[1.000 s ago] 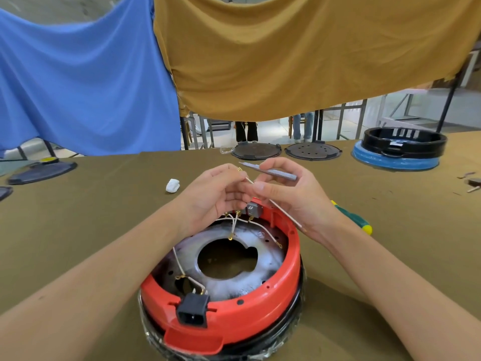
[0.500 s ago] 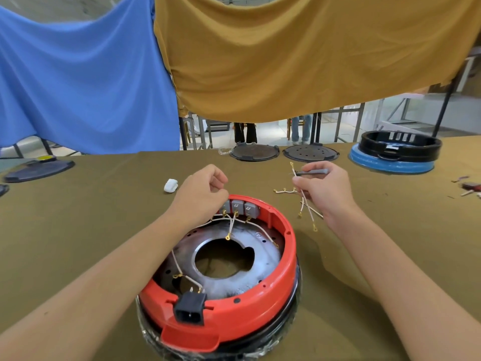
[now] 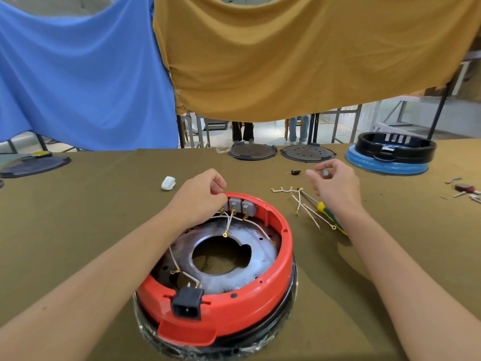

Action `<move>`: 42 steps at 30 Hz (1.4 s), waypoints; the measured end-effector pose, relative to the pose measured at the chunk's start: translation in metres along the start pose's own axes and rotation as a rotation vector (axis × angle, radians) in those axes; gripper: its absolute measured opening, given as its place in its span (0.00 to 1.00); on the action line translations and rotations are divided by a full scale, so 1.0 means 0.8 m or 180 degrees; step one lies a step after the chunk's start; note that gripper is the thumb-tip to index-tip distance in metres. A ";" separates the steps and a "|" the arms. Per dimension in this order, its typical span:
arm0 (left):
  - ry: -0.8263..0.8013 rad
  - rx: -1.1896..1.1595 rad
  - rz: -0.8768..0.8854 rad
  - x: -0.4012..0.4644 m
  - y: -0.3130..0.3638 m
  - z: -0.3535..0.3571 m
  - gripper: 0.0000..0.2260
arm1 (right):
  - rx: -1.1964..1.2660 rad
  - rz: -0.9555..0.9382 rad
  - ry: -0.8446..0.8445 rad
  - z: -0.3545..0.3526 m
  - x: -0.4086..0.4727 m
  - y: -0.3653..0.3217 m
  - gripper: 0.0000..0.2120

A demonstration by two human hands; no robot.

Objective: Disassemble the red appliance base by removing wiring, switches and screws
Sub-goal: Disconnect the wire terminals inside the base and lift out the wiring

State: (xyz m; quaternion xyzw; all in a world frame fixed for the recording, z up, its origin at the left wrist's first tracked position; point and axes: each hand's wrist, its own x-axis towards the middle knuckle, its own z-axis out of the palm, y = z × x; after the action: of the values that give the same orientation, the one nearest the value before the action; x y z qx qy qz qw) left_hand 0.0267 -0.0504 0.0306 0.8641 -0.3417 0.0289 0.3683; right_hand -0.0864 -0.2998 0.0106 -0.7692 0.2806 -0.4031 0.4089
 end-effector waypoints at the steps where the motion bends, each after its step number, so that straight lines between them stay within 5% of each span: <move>1: 0.0000 0.0020 0.0017 0.000 0.000 0.000 0.07 | 0.0223 0.0023 0.0124 -0.001 0.000 -0.002 0.05; 6: -0.0097 -0.0086 0.0006 0.000 0.007 -0.008 0.09 | 0.1291 0.0240 0.0356 -0.006 -0.006 -0.019 0.03; 14: -0.1021 0.0245 -0.0263 0.000 0.004 -0.050 0.09 | 0.2496 0.0407 -0.0564 -0.006 -0.022 -0.039 0.04; 18: -0.0953 0.0373 0.0017 -0.013 -0.005 -0.048 0.09 | 0.2734 0.0364 -0.0865 -0.003 -0.025 -0.045 0.06; 27: -0.1086 0.0475 0.0401 -0.013 -0.005 -0.054 0.09 | 0.3375 0.1087 0.0390 -0.017 -0.015 -0.041 0.18; 32: -0.0938 0.0168 0.0439 -0.020 -0.017 -0.049 0.10 | 0.2079 0.0650 0.0731 -0.027 -0.004 -0.029 0.12; 35: -0.0926 0.0108 0.0474 -0.021 -0.020 -0.046 0.11 | 0.0285 0.0323 -0.0017 -0.026 0.000 -0.015 0.06; 38: -0.0923 0.0101 0.0450 -0.020 -0.019 -0.046 0.11 | -0.1288 0.0484 -0.0914 -0.028 0.002 -0.005 0.14; 42: -0.0932 0.0089 0.0436 -0.022 -0.018 -0.046 0.11 | -0.1710 0.0677 -0.0774 -0.036 0.009 0.000 0.13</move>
State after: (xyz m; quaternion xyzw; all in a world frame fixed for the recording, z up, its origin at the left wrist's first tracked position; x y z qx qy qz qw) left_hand 0.0297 -0.0086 0.0431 0.8389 -0.4494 -0.0676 0.2996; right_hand -0.1074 -0.3170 0.0232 -0.8586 0.4050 -0.1746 0.2614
